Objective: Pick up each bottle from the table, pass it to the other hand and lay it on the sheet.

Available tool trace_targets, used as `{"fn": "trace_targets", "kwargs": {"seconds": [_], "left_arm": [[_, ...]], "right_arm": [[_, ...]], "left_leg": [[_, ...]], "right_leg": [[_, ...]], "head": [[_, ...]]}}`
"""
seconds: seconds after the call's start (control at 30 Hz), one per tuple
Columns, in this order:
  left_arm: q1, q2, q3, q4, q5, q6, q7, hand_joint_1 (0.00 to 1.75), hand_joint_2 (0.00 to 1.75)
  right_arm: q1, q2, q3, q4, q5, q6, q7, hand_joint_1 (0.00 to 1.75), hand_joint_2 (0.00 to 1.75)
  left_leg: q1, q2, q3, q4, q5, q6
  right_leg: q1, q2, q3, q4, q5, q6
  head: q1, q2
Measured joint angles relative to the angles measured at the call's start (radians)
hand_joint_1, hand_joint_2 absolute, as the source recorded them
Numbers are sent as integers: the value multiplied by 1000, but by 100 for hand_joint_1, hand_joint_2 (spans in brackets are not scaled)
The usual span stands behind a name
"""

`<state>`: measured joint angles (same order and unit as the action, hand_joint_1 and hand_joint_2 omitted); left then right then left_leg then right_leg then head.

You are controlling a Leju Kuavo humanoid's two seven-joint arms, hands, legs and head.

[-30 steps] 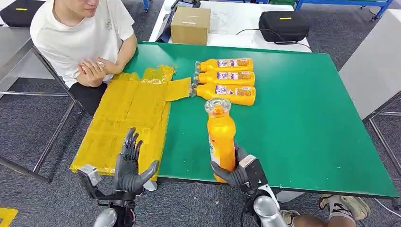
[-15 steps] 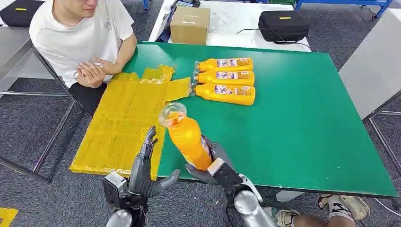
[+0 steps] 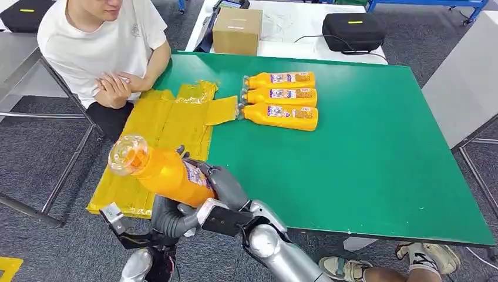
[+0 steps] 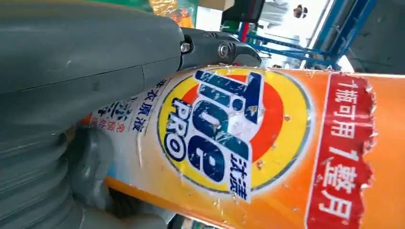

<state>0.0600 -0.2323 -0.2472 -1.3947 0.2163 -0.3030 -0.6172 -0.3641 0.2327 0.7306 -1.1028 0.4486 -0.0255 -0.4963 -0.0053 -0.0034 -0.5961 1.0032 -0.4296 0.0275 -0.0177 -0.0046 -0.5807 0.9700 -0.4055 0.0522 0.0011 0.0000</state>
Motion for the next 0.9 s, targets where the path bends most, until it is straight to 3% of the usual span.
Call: {"fn": "trace_targets", "kwargs": {"seconds": [0.23, 0.27, 0.3, 0.6, 0.63, 0.67, 0.7, 0.73, 0.77, 0.9], "left_arm": [[5, 1, 48, 0, -10, -44, -26, 0, 175], [5, 1, 53, 0, -11, -44, -26, 58, 175], [5, 1, 59, 0, -13, -44, -26, 175, 175], [5, 0, 87, 14, 5, -24, 21, 175, 175], [4, 0, 88, 17, 5, -23, 21, 175, 175], [4, 0, 89, 18, 5, -21, 21, 175, 175], [5, 0, 90, 20, 7, -22, 21, 175, 175], [4, -1, 93, 23, 15, -22, 21, 175, 175], [4, -1, 98, 27, 24, -24, 23, 175, 175], [3, -2, 117, 42, 62, -42, 35, 175, 175]], "right_arm": [[-53, 16, 45, 47, 1, 25, 34, 175, 175], [-60, 18, 50, 54, 1, 25, 35, 175, 175], [-65, 19, 53, 61, 1, 26, 35, 175, 175], [-100, 27, 83, 113, 16, 34, 48, 175, 175], [-103, 27, 85, 116, 16, 34, 48, 147, 175], [-104, 27, 87, 120, 15, 34, 48, 16, 175], [-107, 29, 90, 124, 14, 36, 48, 0, 175], [-113, 30, 94, 128, 13, 41, 50, 0, 175], [-120, 30, 99, 133, 14, 49, 54, 0, 0], [-149, 42, 121, 157, 18, 67, 82, 0, 0]], "left_leg": [[0, 0, 0, 0, 0, 0], [0, 0, 0, 0, 0, 0], [0, 0, 0, 0, 0, 0], [0, 0, 0, 0, 0, 0], [0, 0, 0, 0, 0, 0], [0, 0, 0, 0, 0, 0], [0, 0, 0, 0, 0, 0], [0, 0, 0, 0, 0, 0], [0, 1, 0, 0, 0, 0], [0, 1, 0, 0, 0, 0]], "right_leg": [[0, 0, 0, 0, 0, 0], [0, 0, 0, 0, 0, 0], [0, 0, 0, 0, 0, 0], [0, 0, -1, 0, 0, 0], [0, 0, -1, 0, 0, 0], [0, 0, -1, 0, 0, 0], [0, 0, -1, 0, 0, 0], [0, 0, -1, 0, 0, 0], [0, 0, -1, 0, 0, 0], [0, 0, -1, 0, 0, 0]], "head": [[0, 0], [0, 0], [0, 0], [0, 0], [0, 0], [0, 0], [0, 0], [0, 0], [0, 0], [0, 0]]}}
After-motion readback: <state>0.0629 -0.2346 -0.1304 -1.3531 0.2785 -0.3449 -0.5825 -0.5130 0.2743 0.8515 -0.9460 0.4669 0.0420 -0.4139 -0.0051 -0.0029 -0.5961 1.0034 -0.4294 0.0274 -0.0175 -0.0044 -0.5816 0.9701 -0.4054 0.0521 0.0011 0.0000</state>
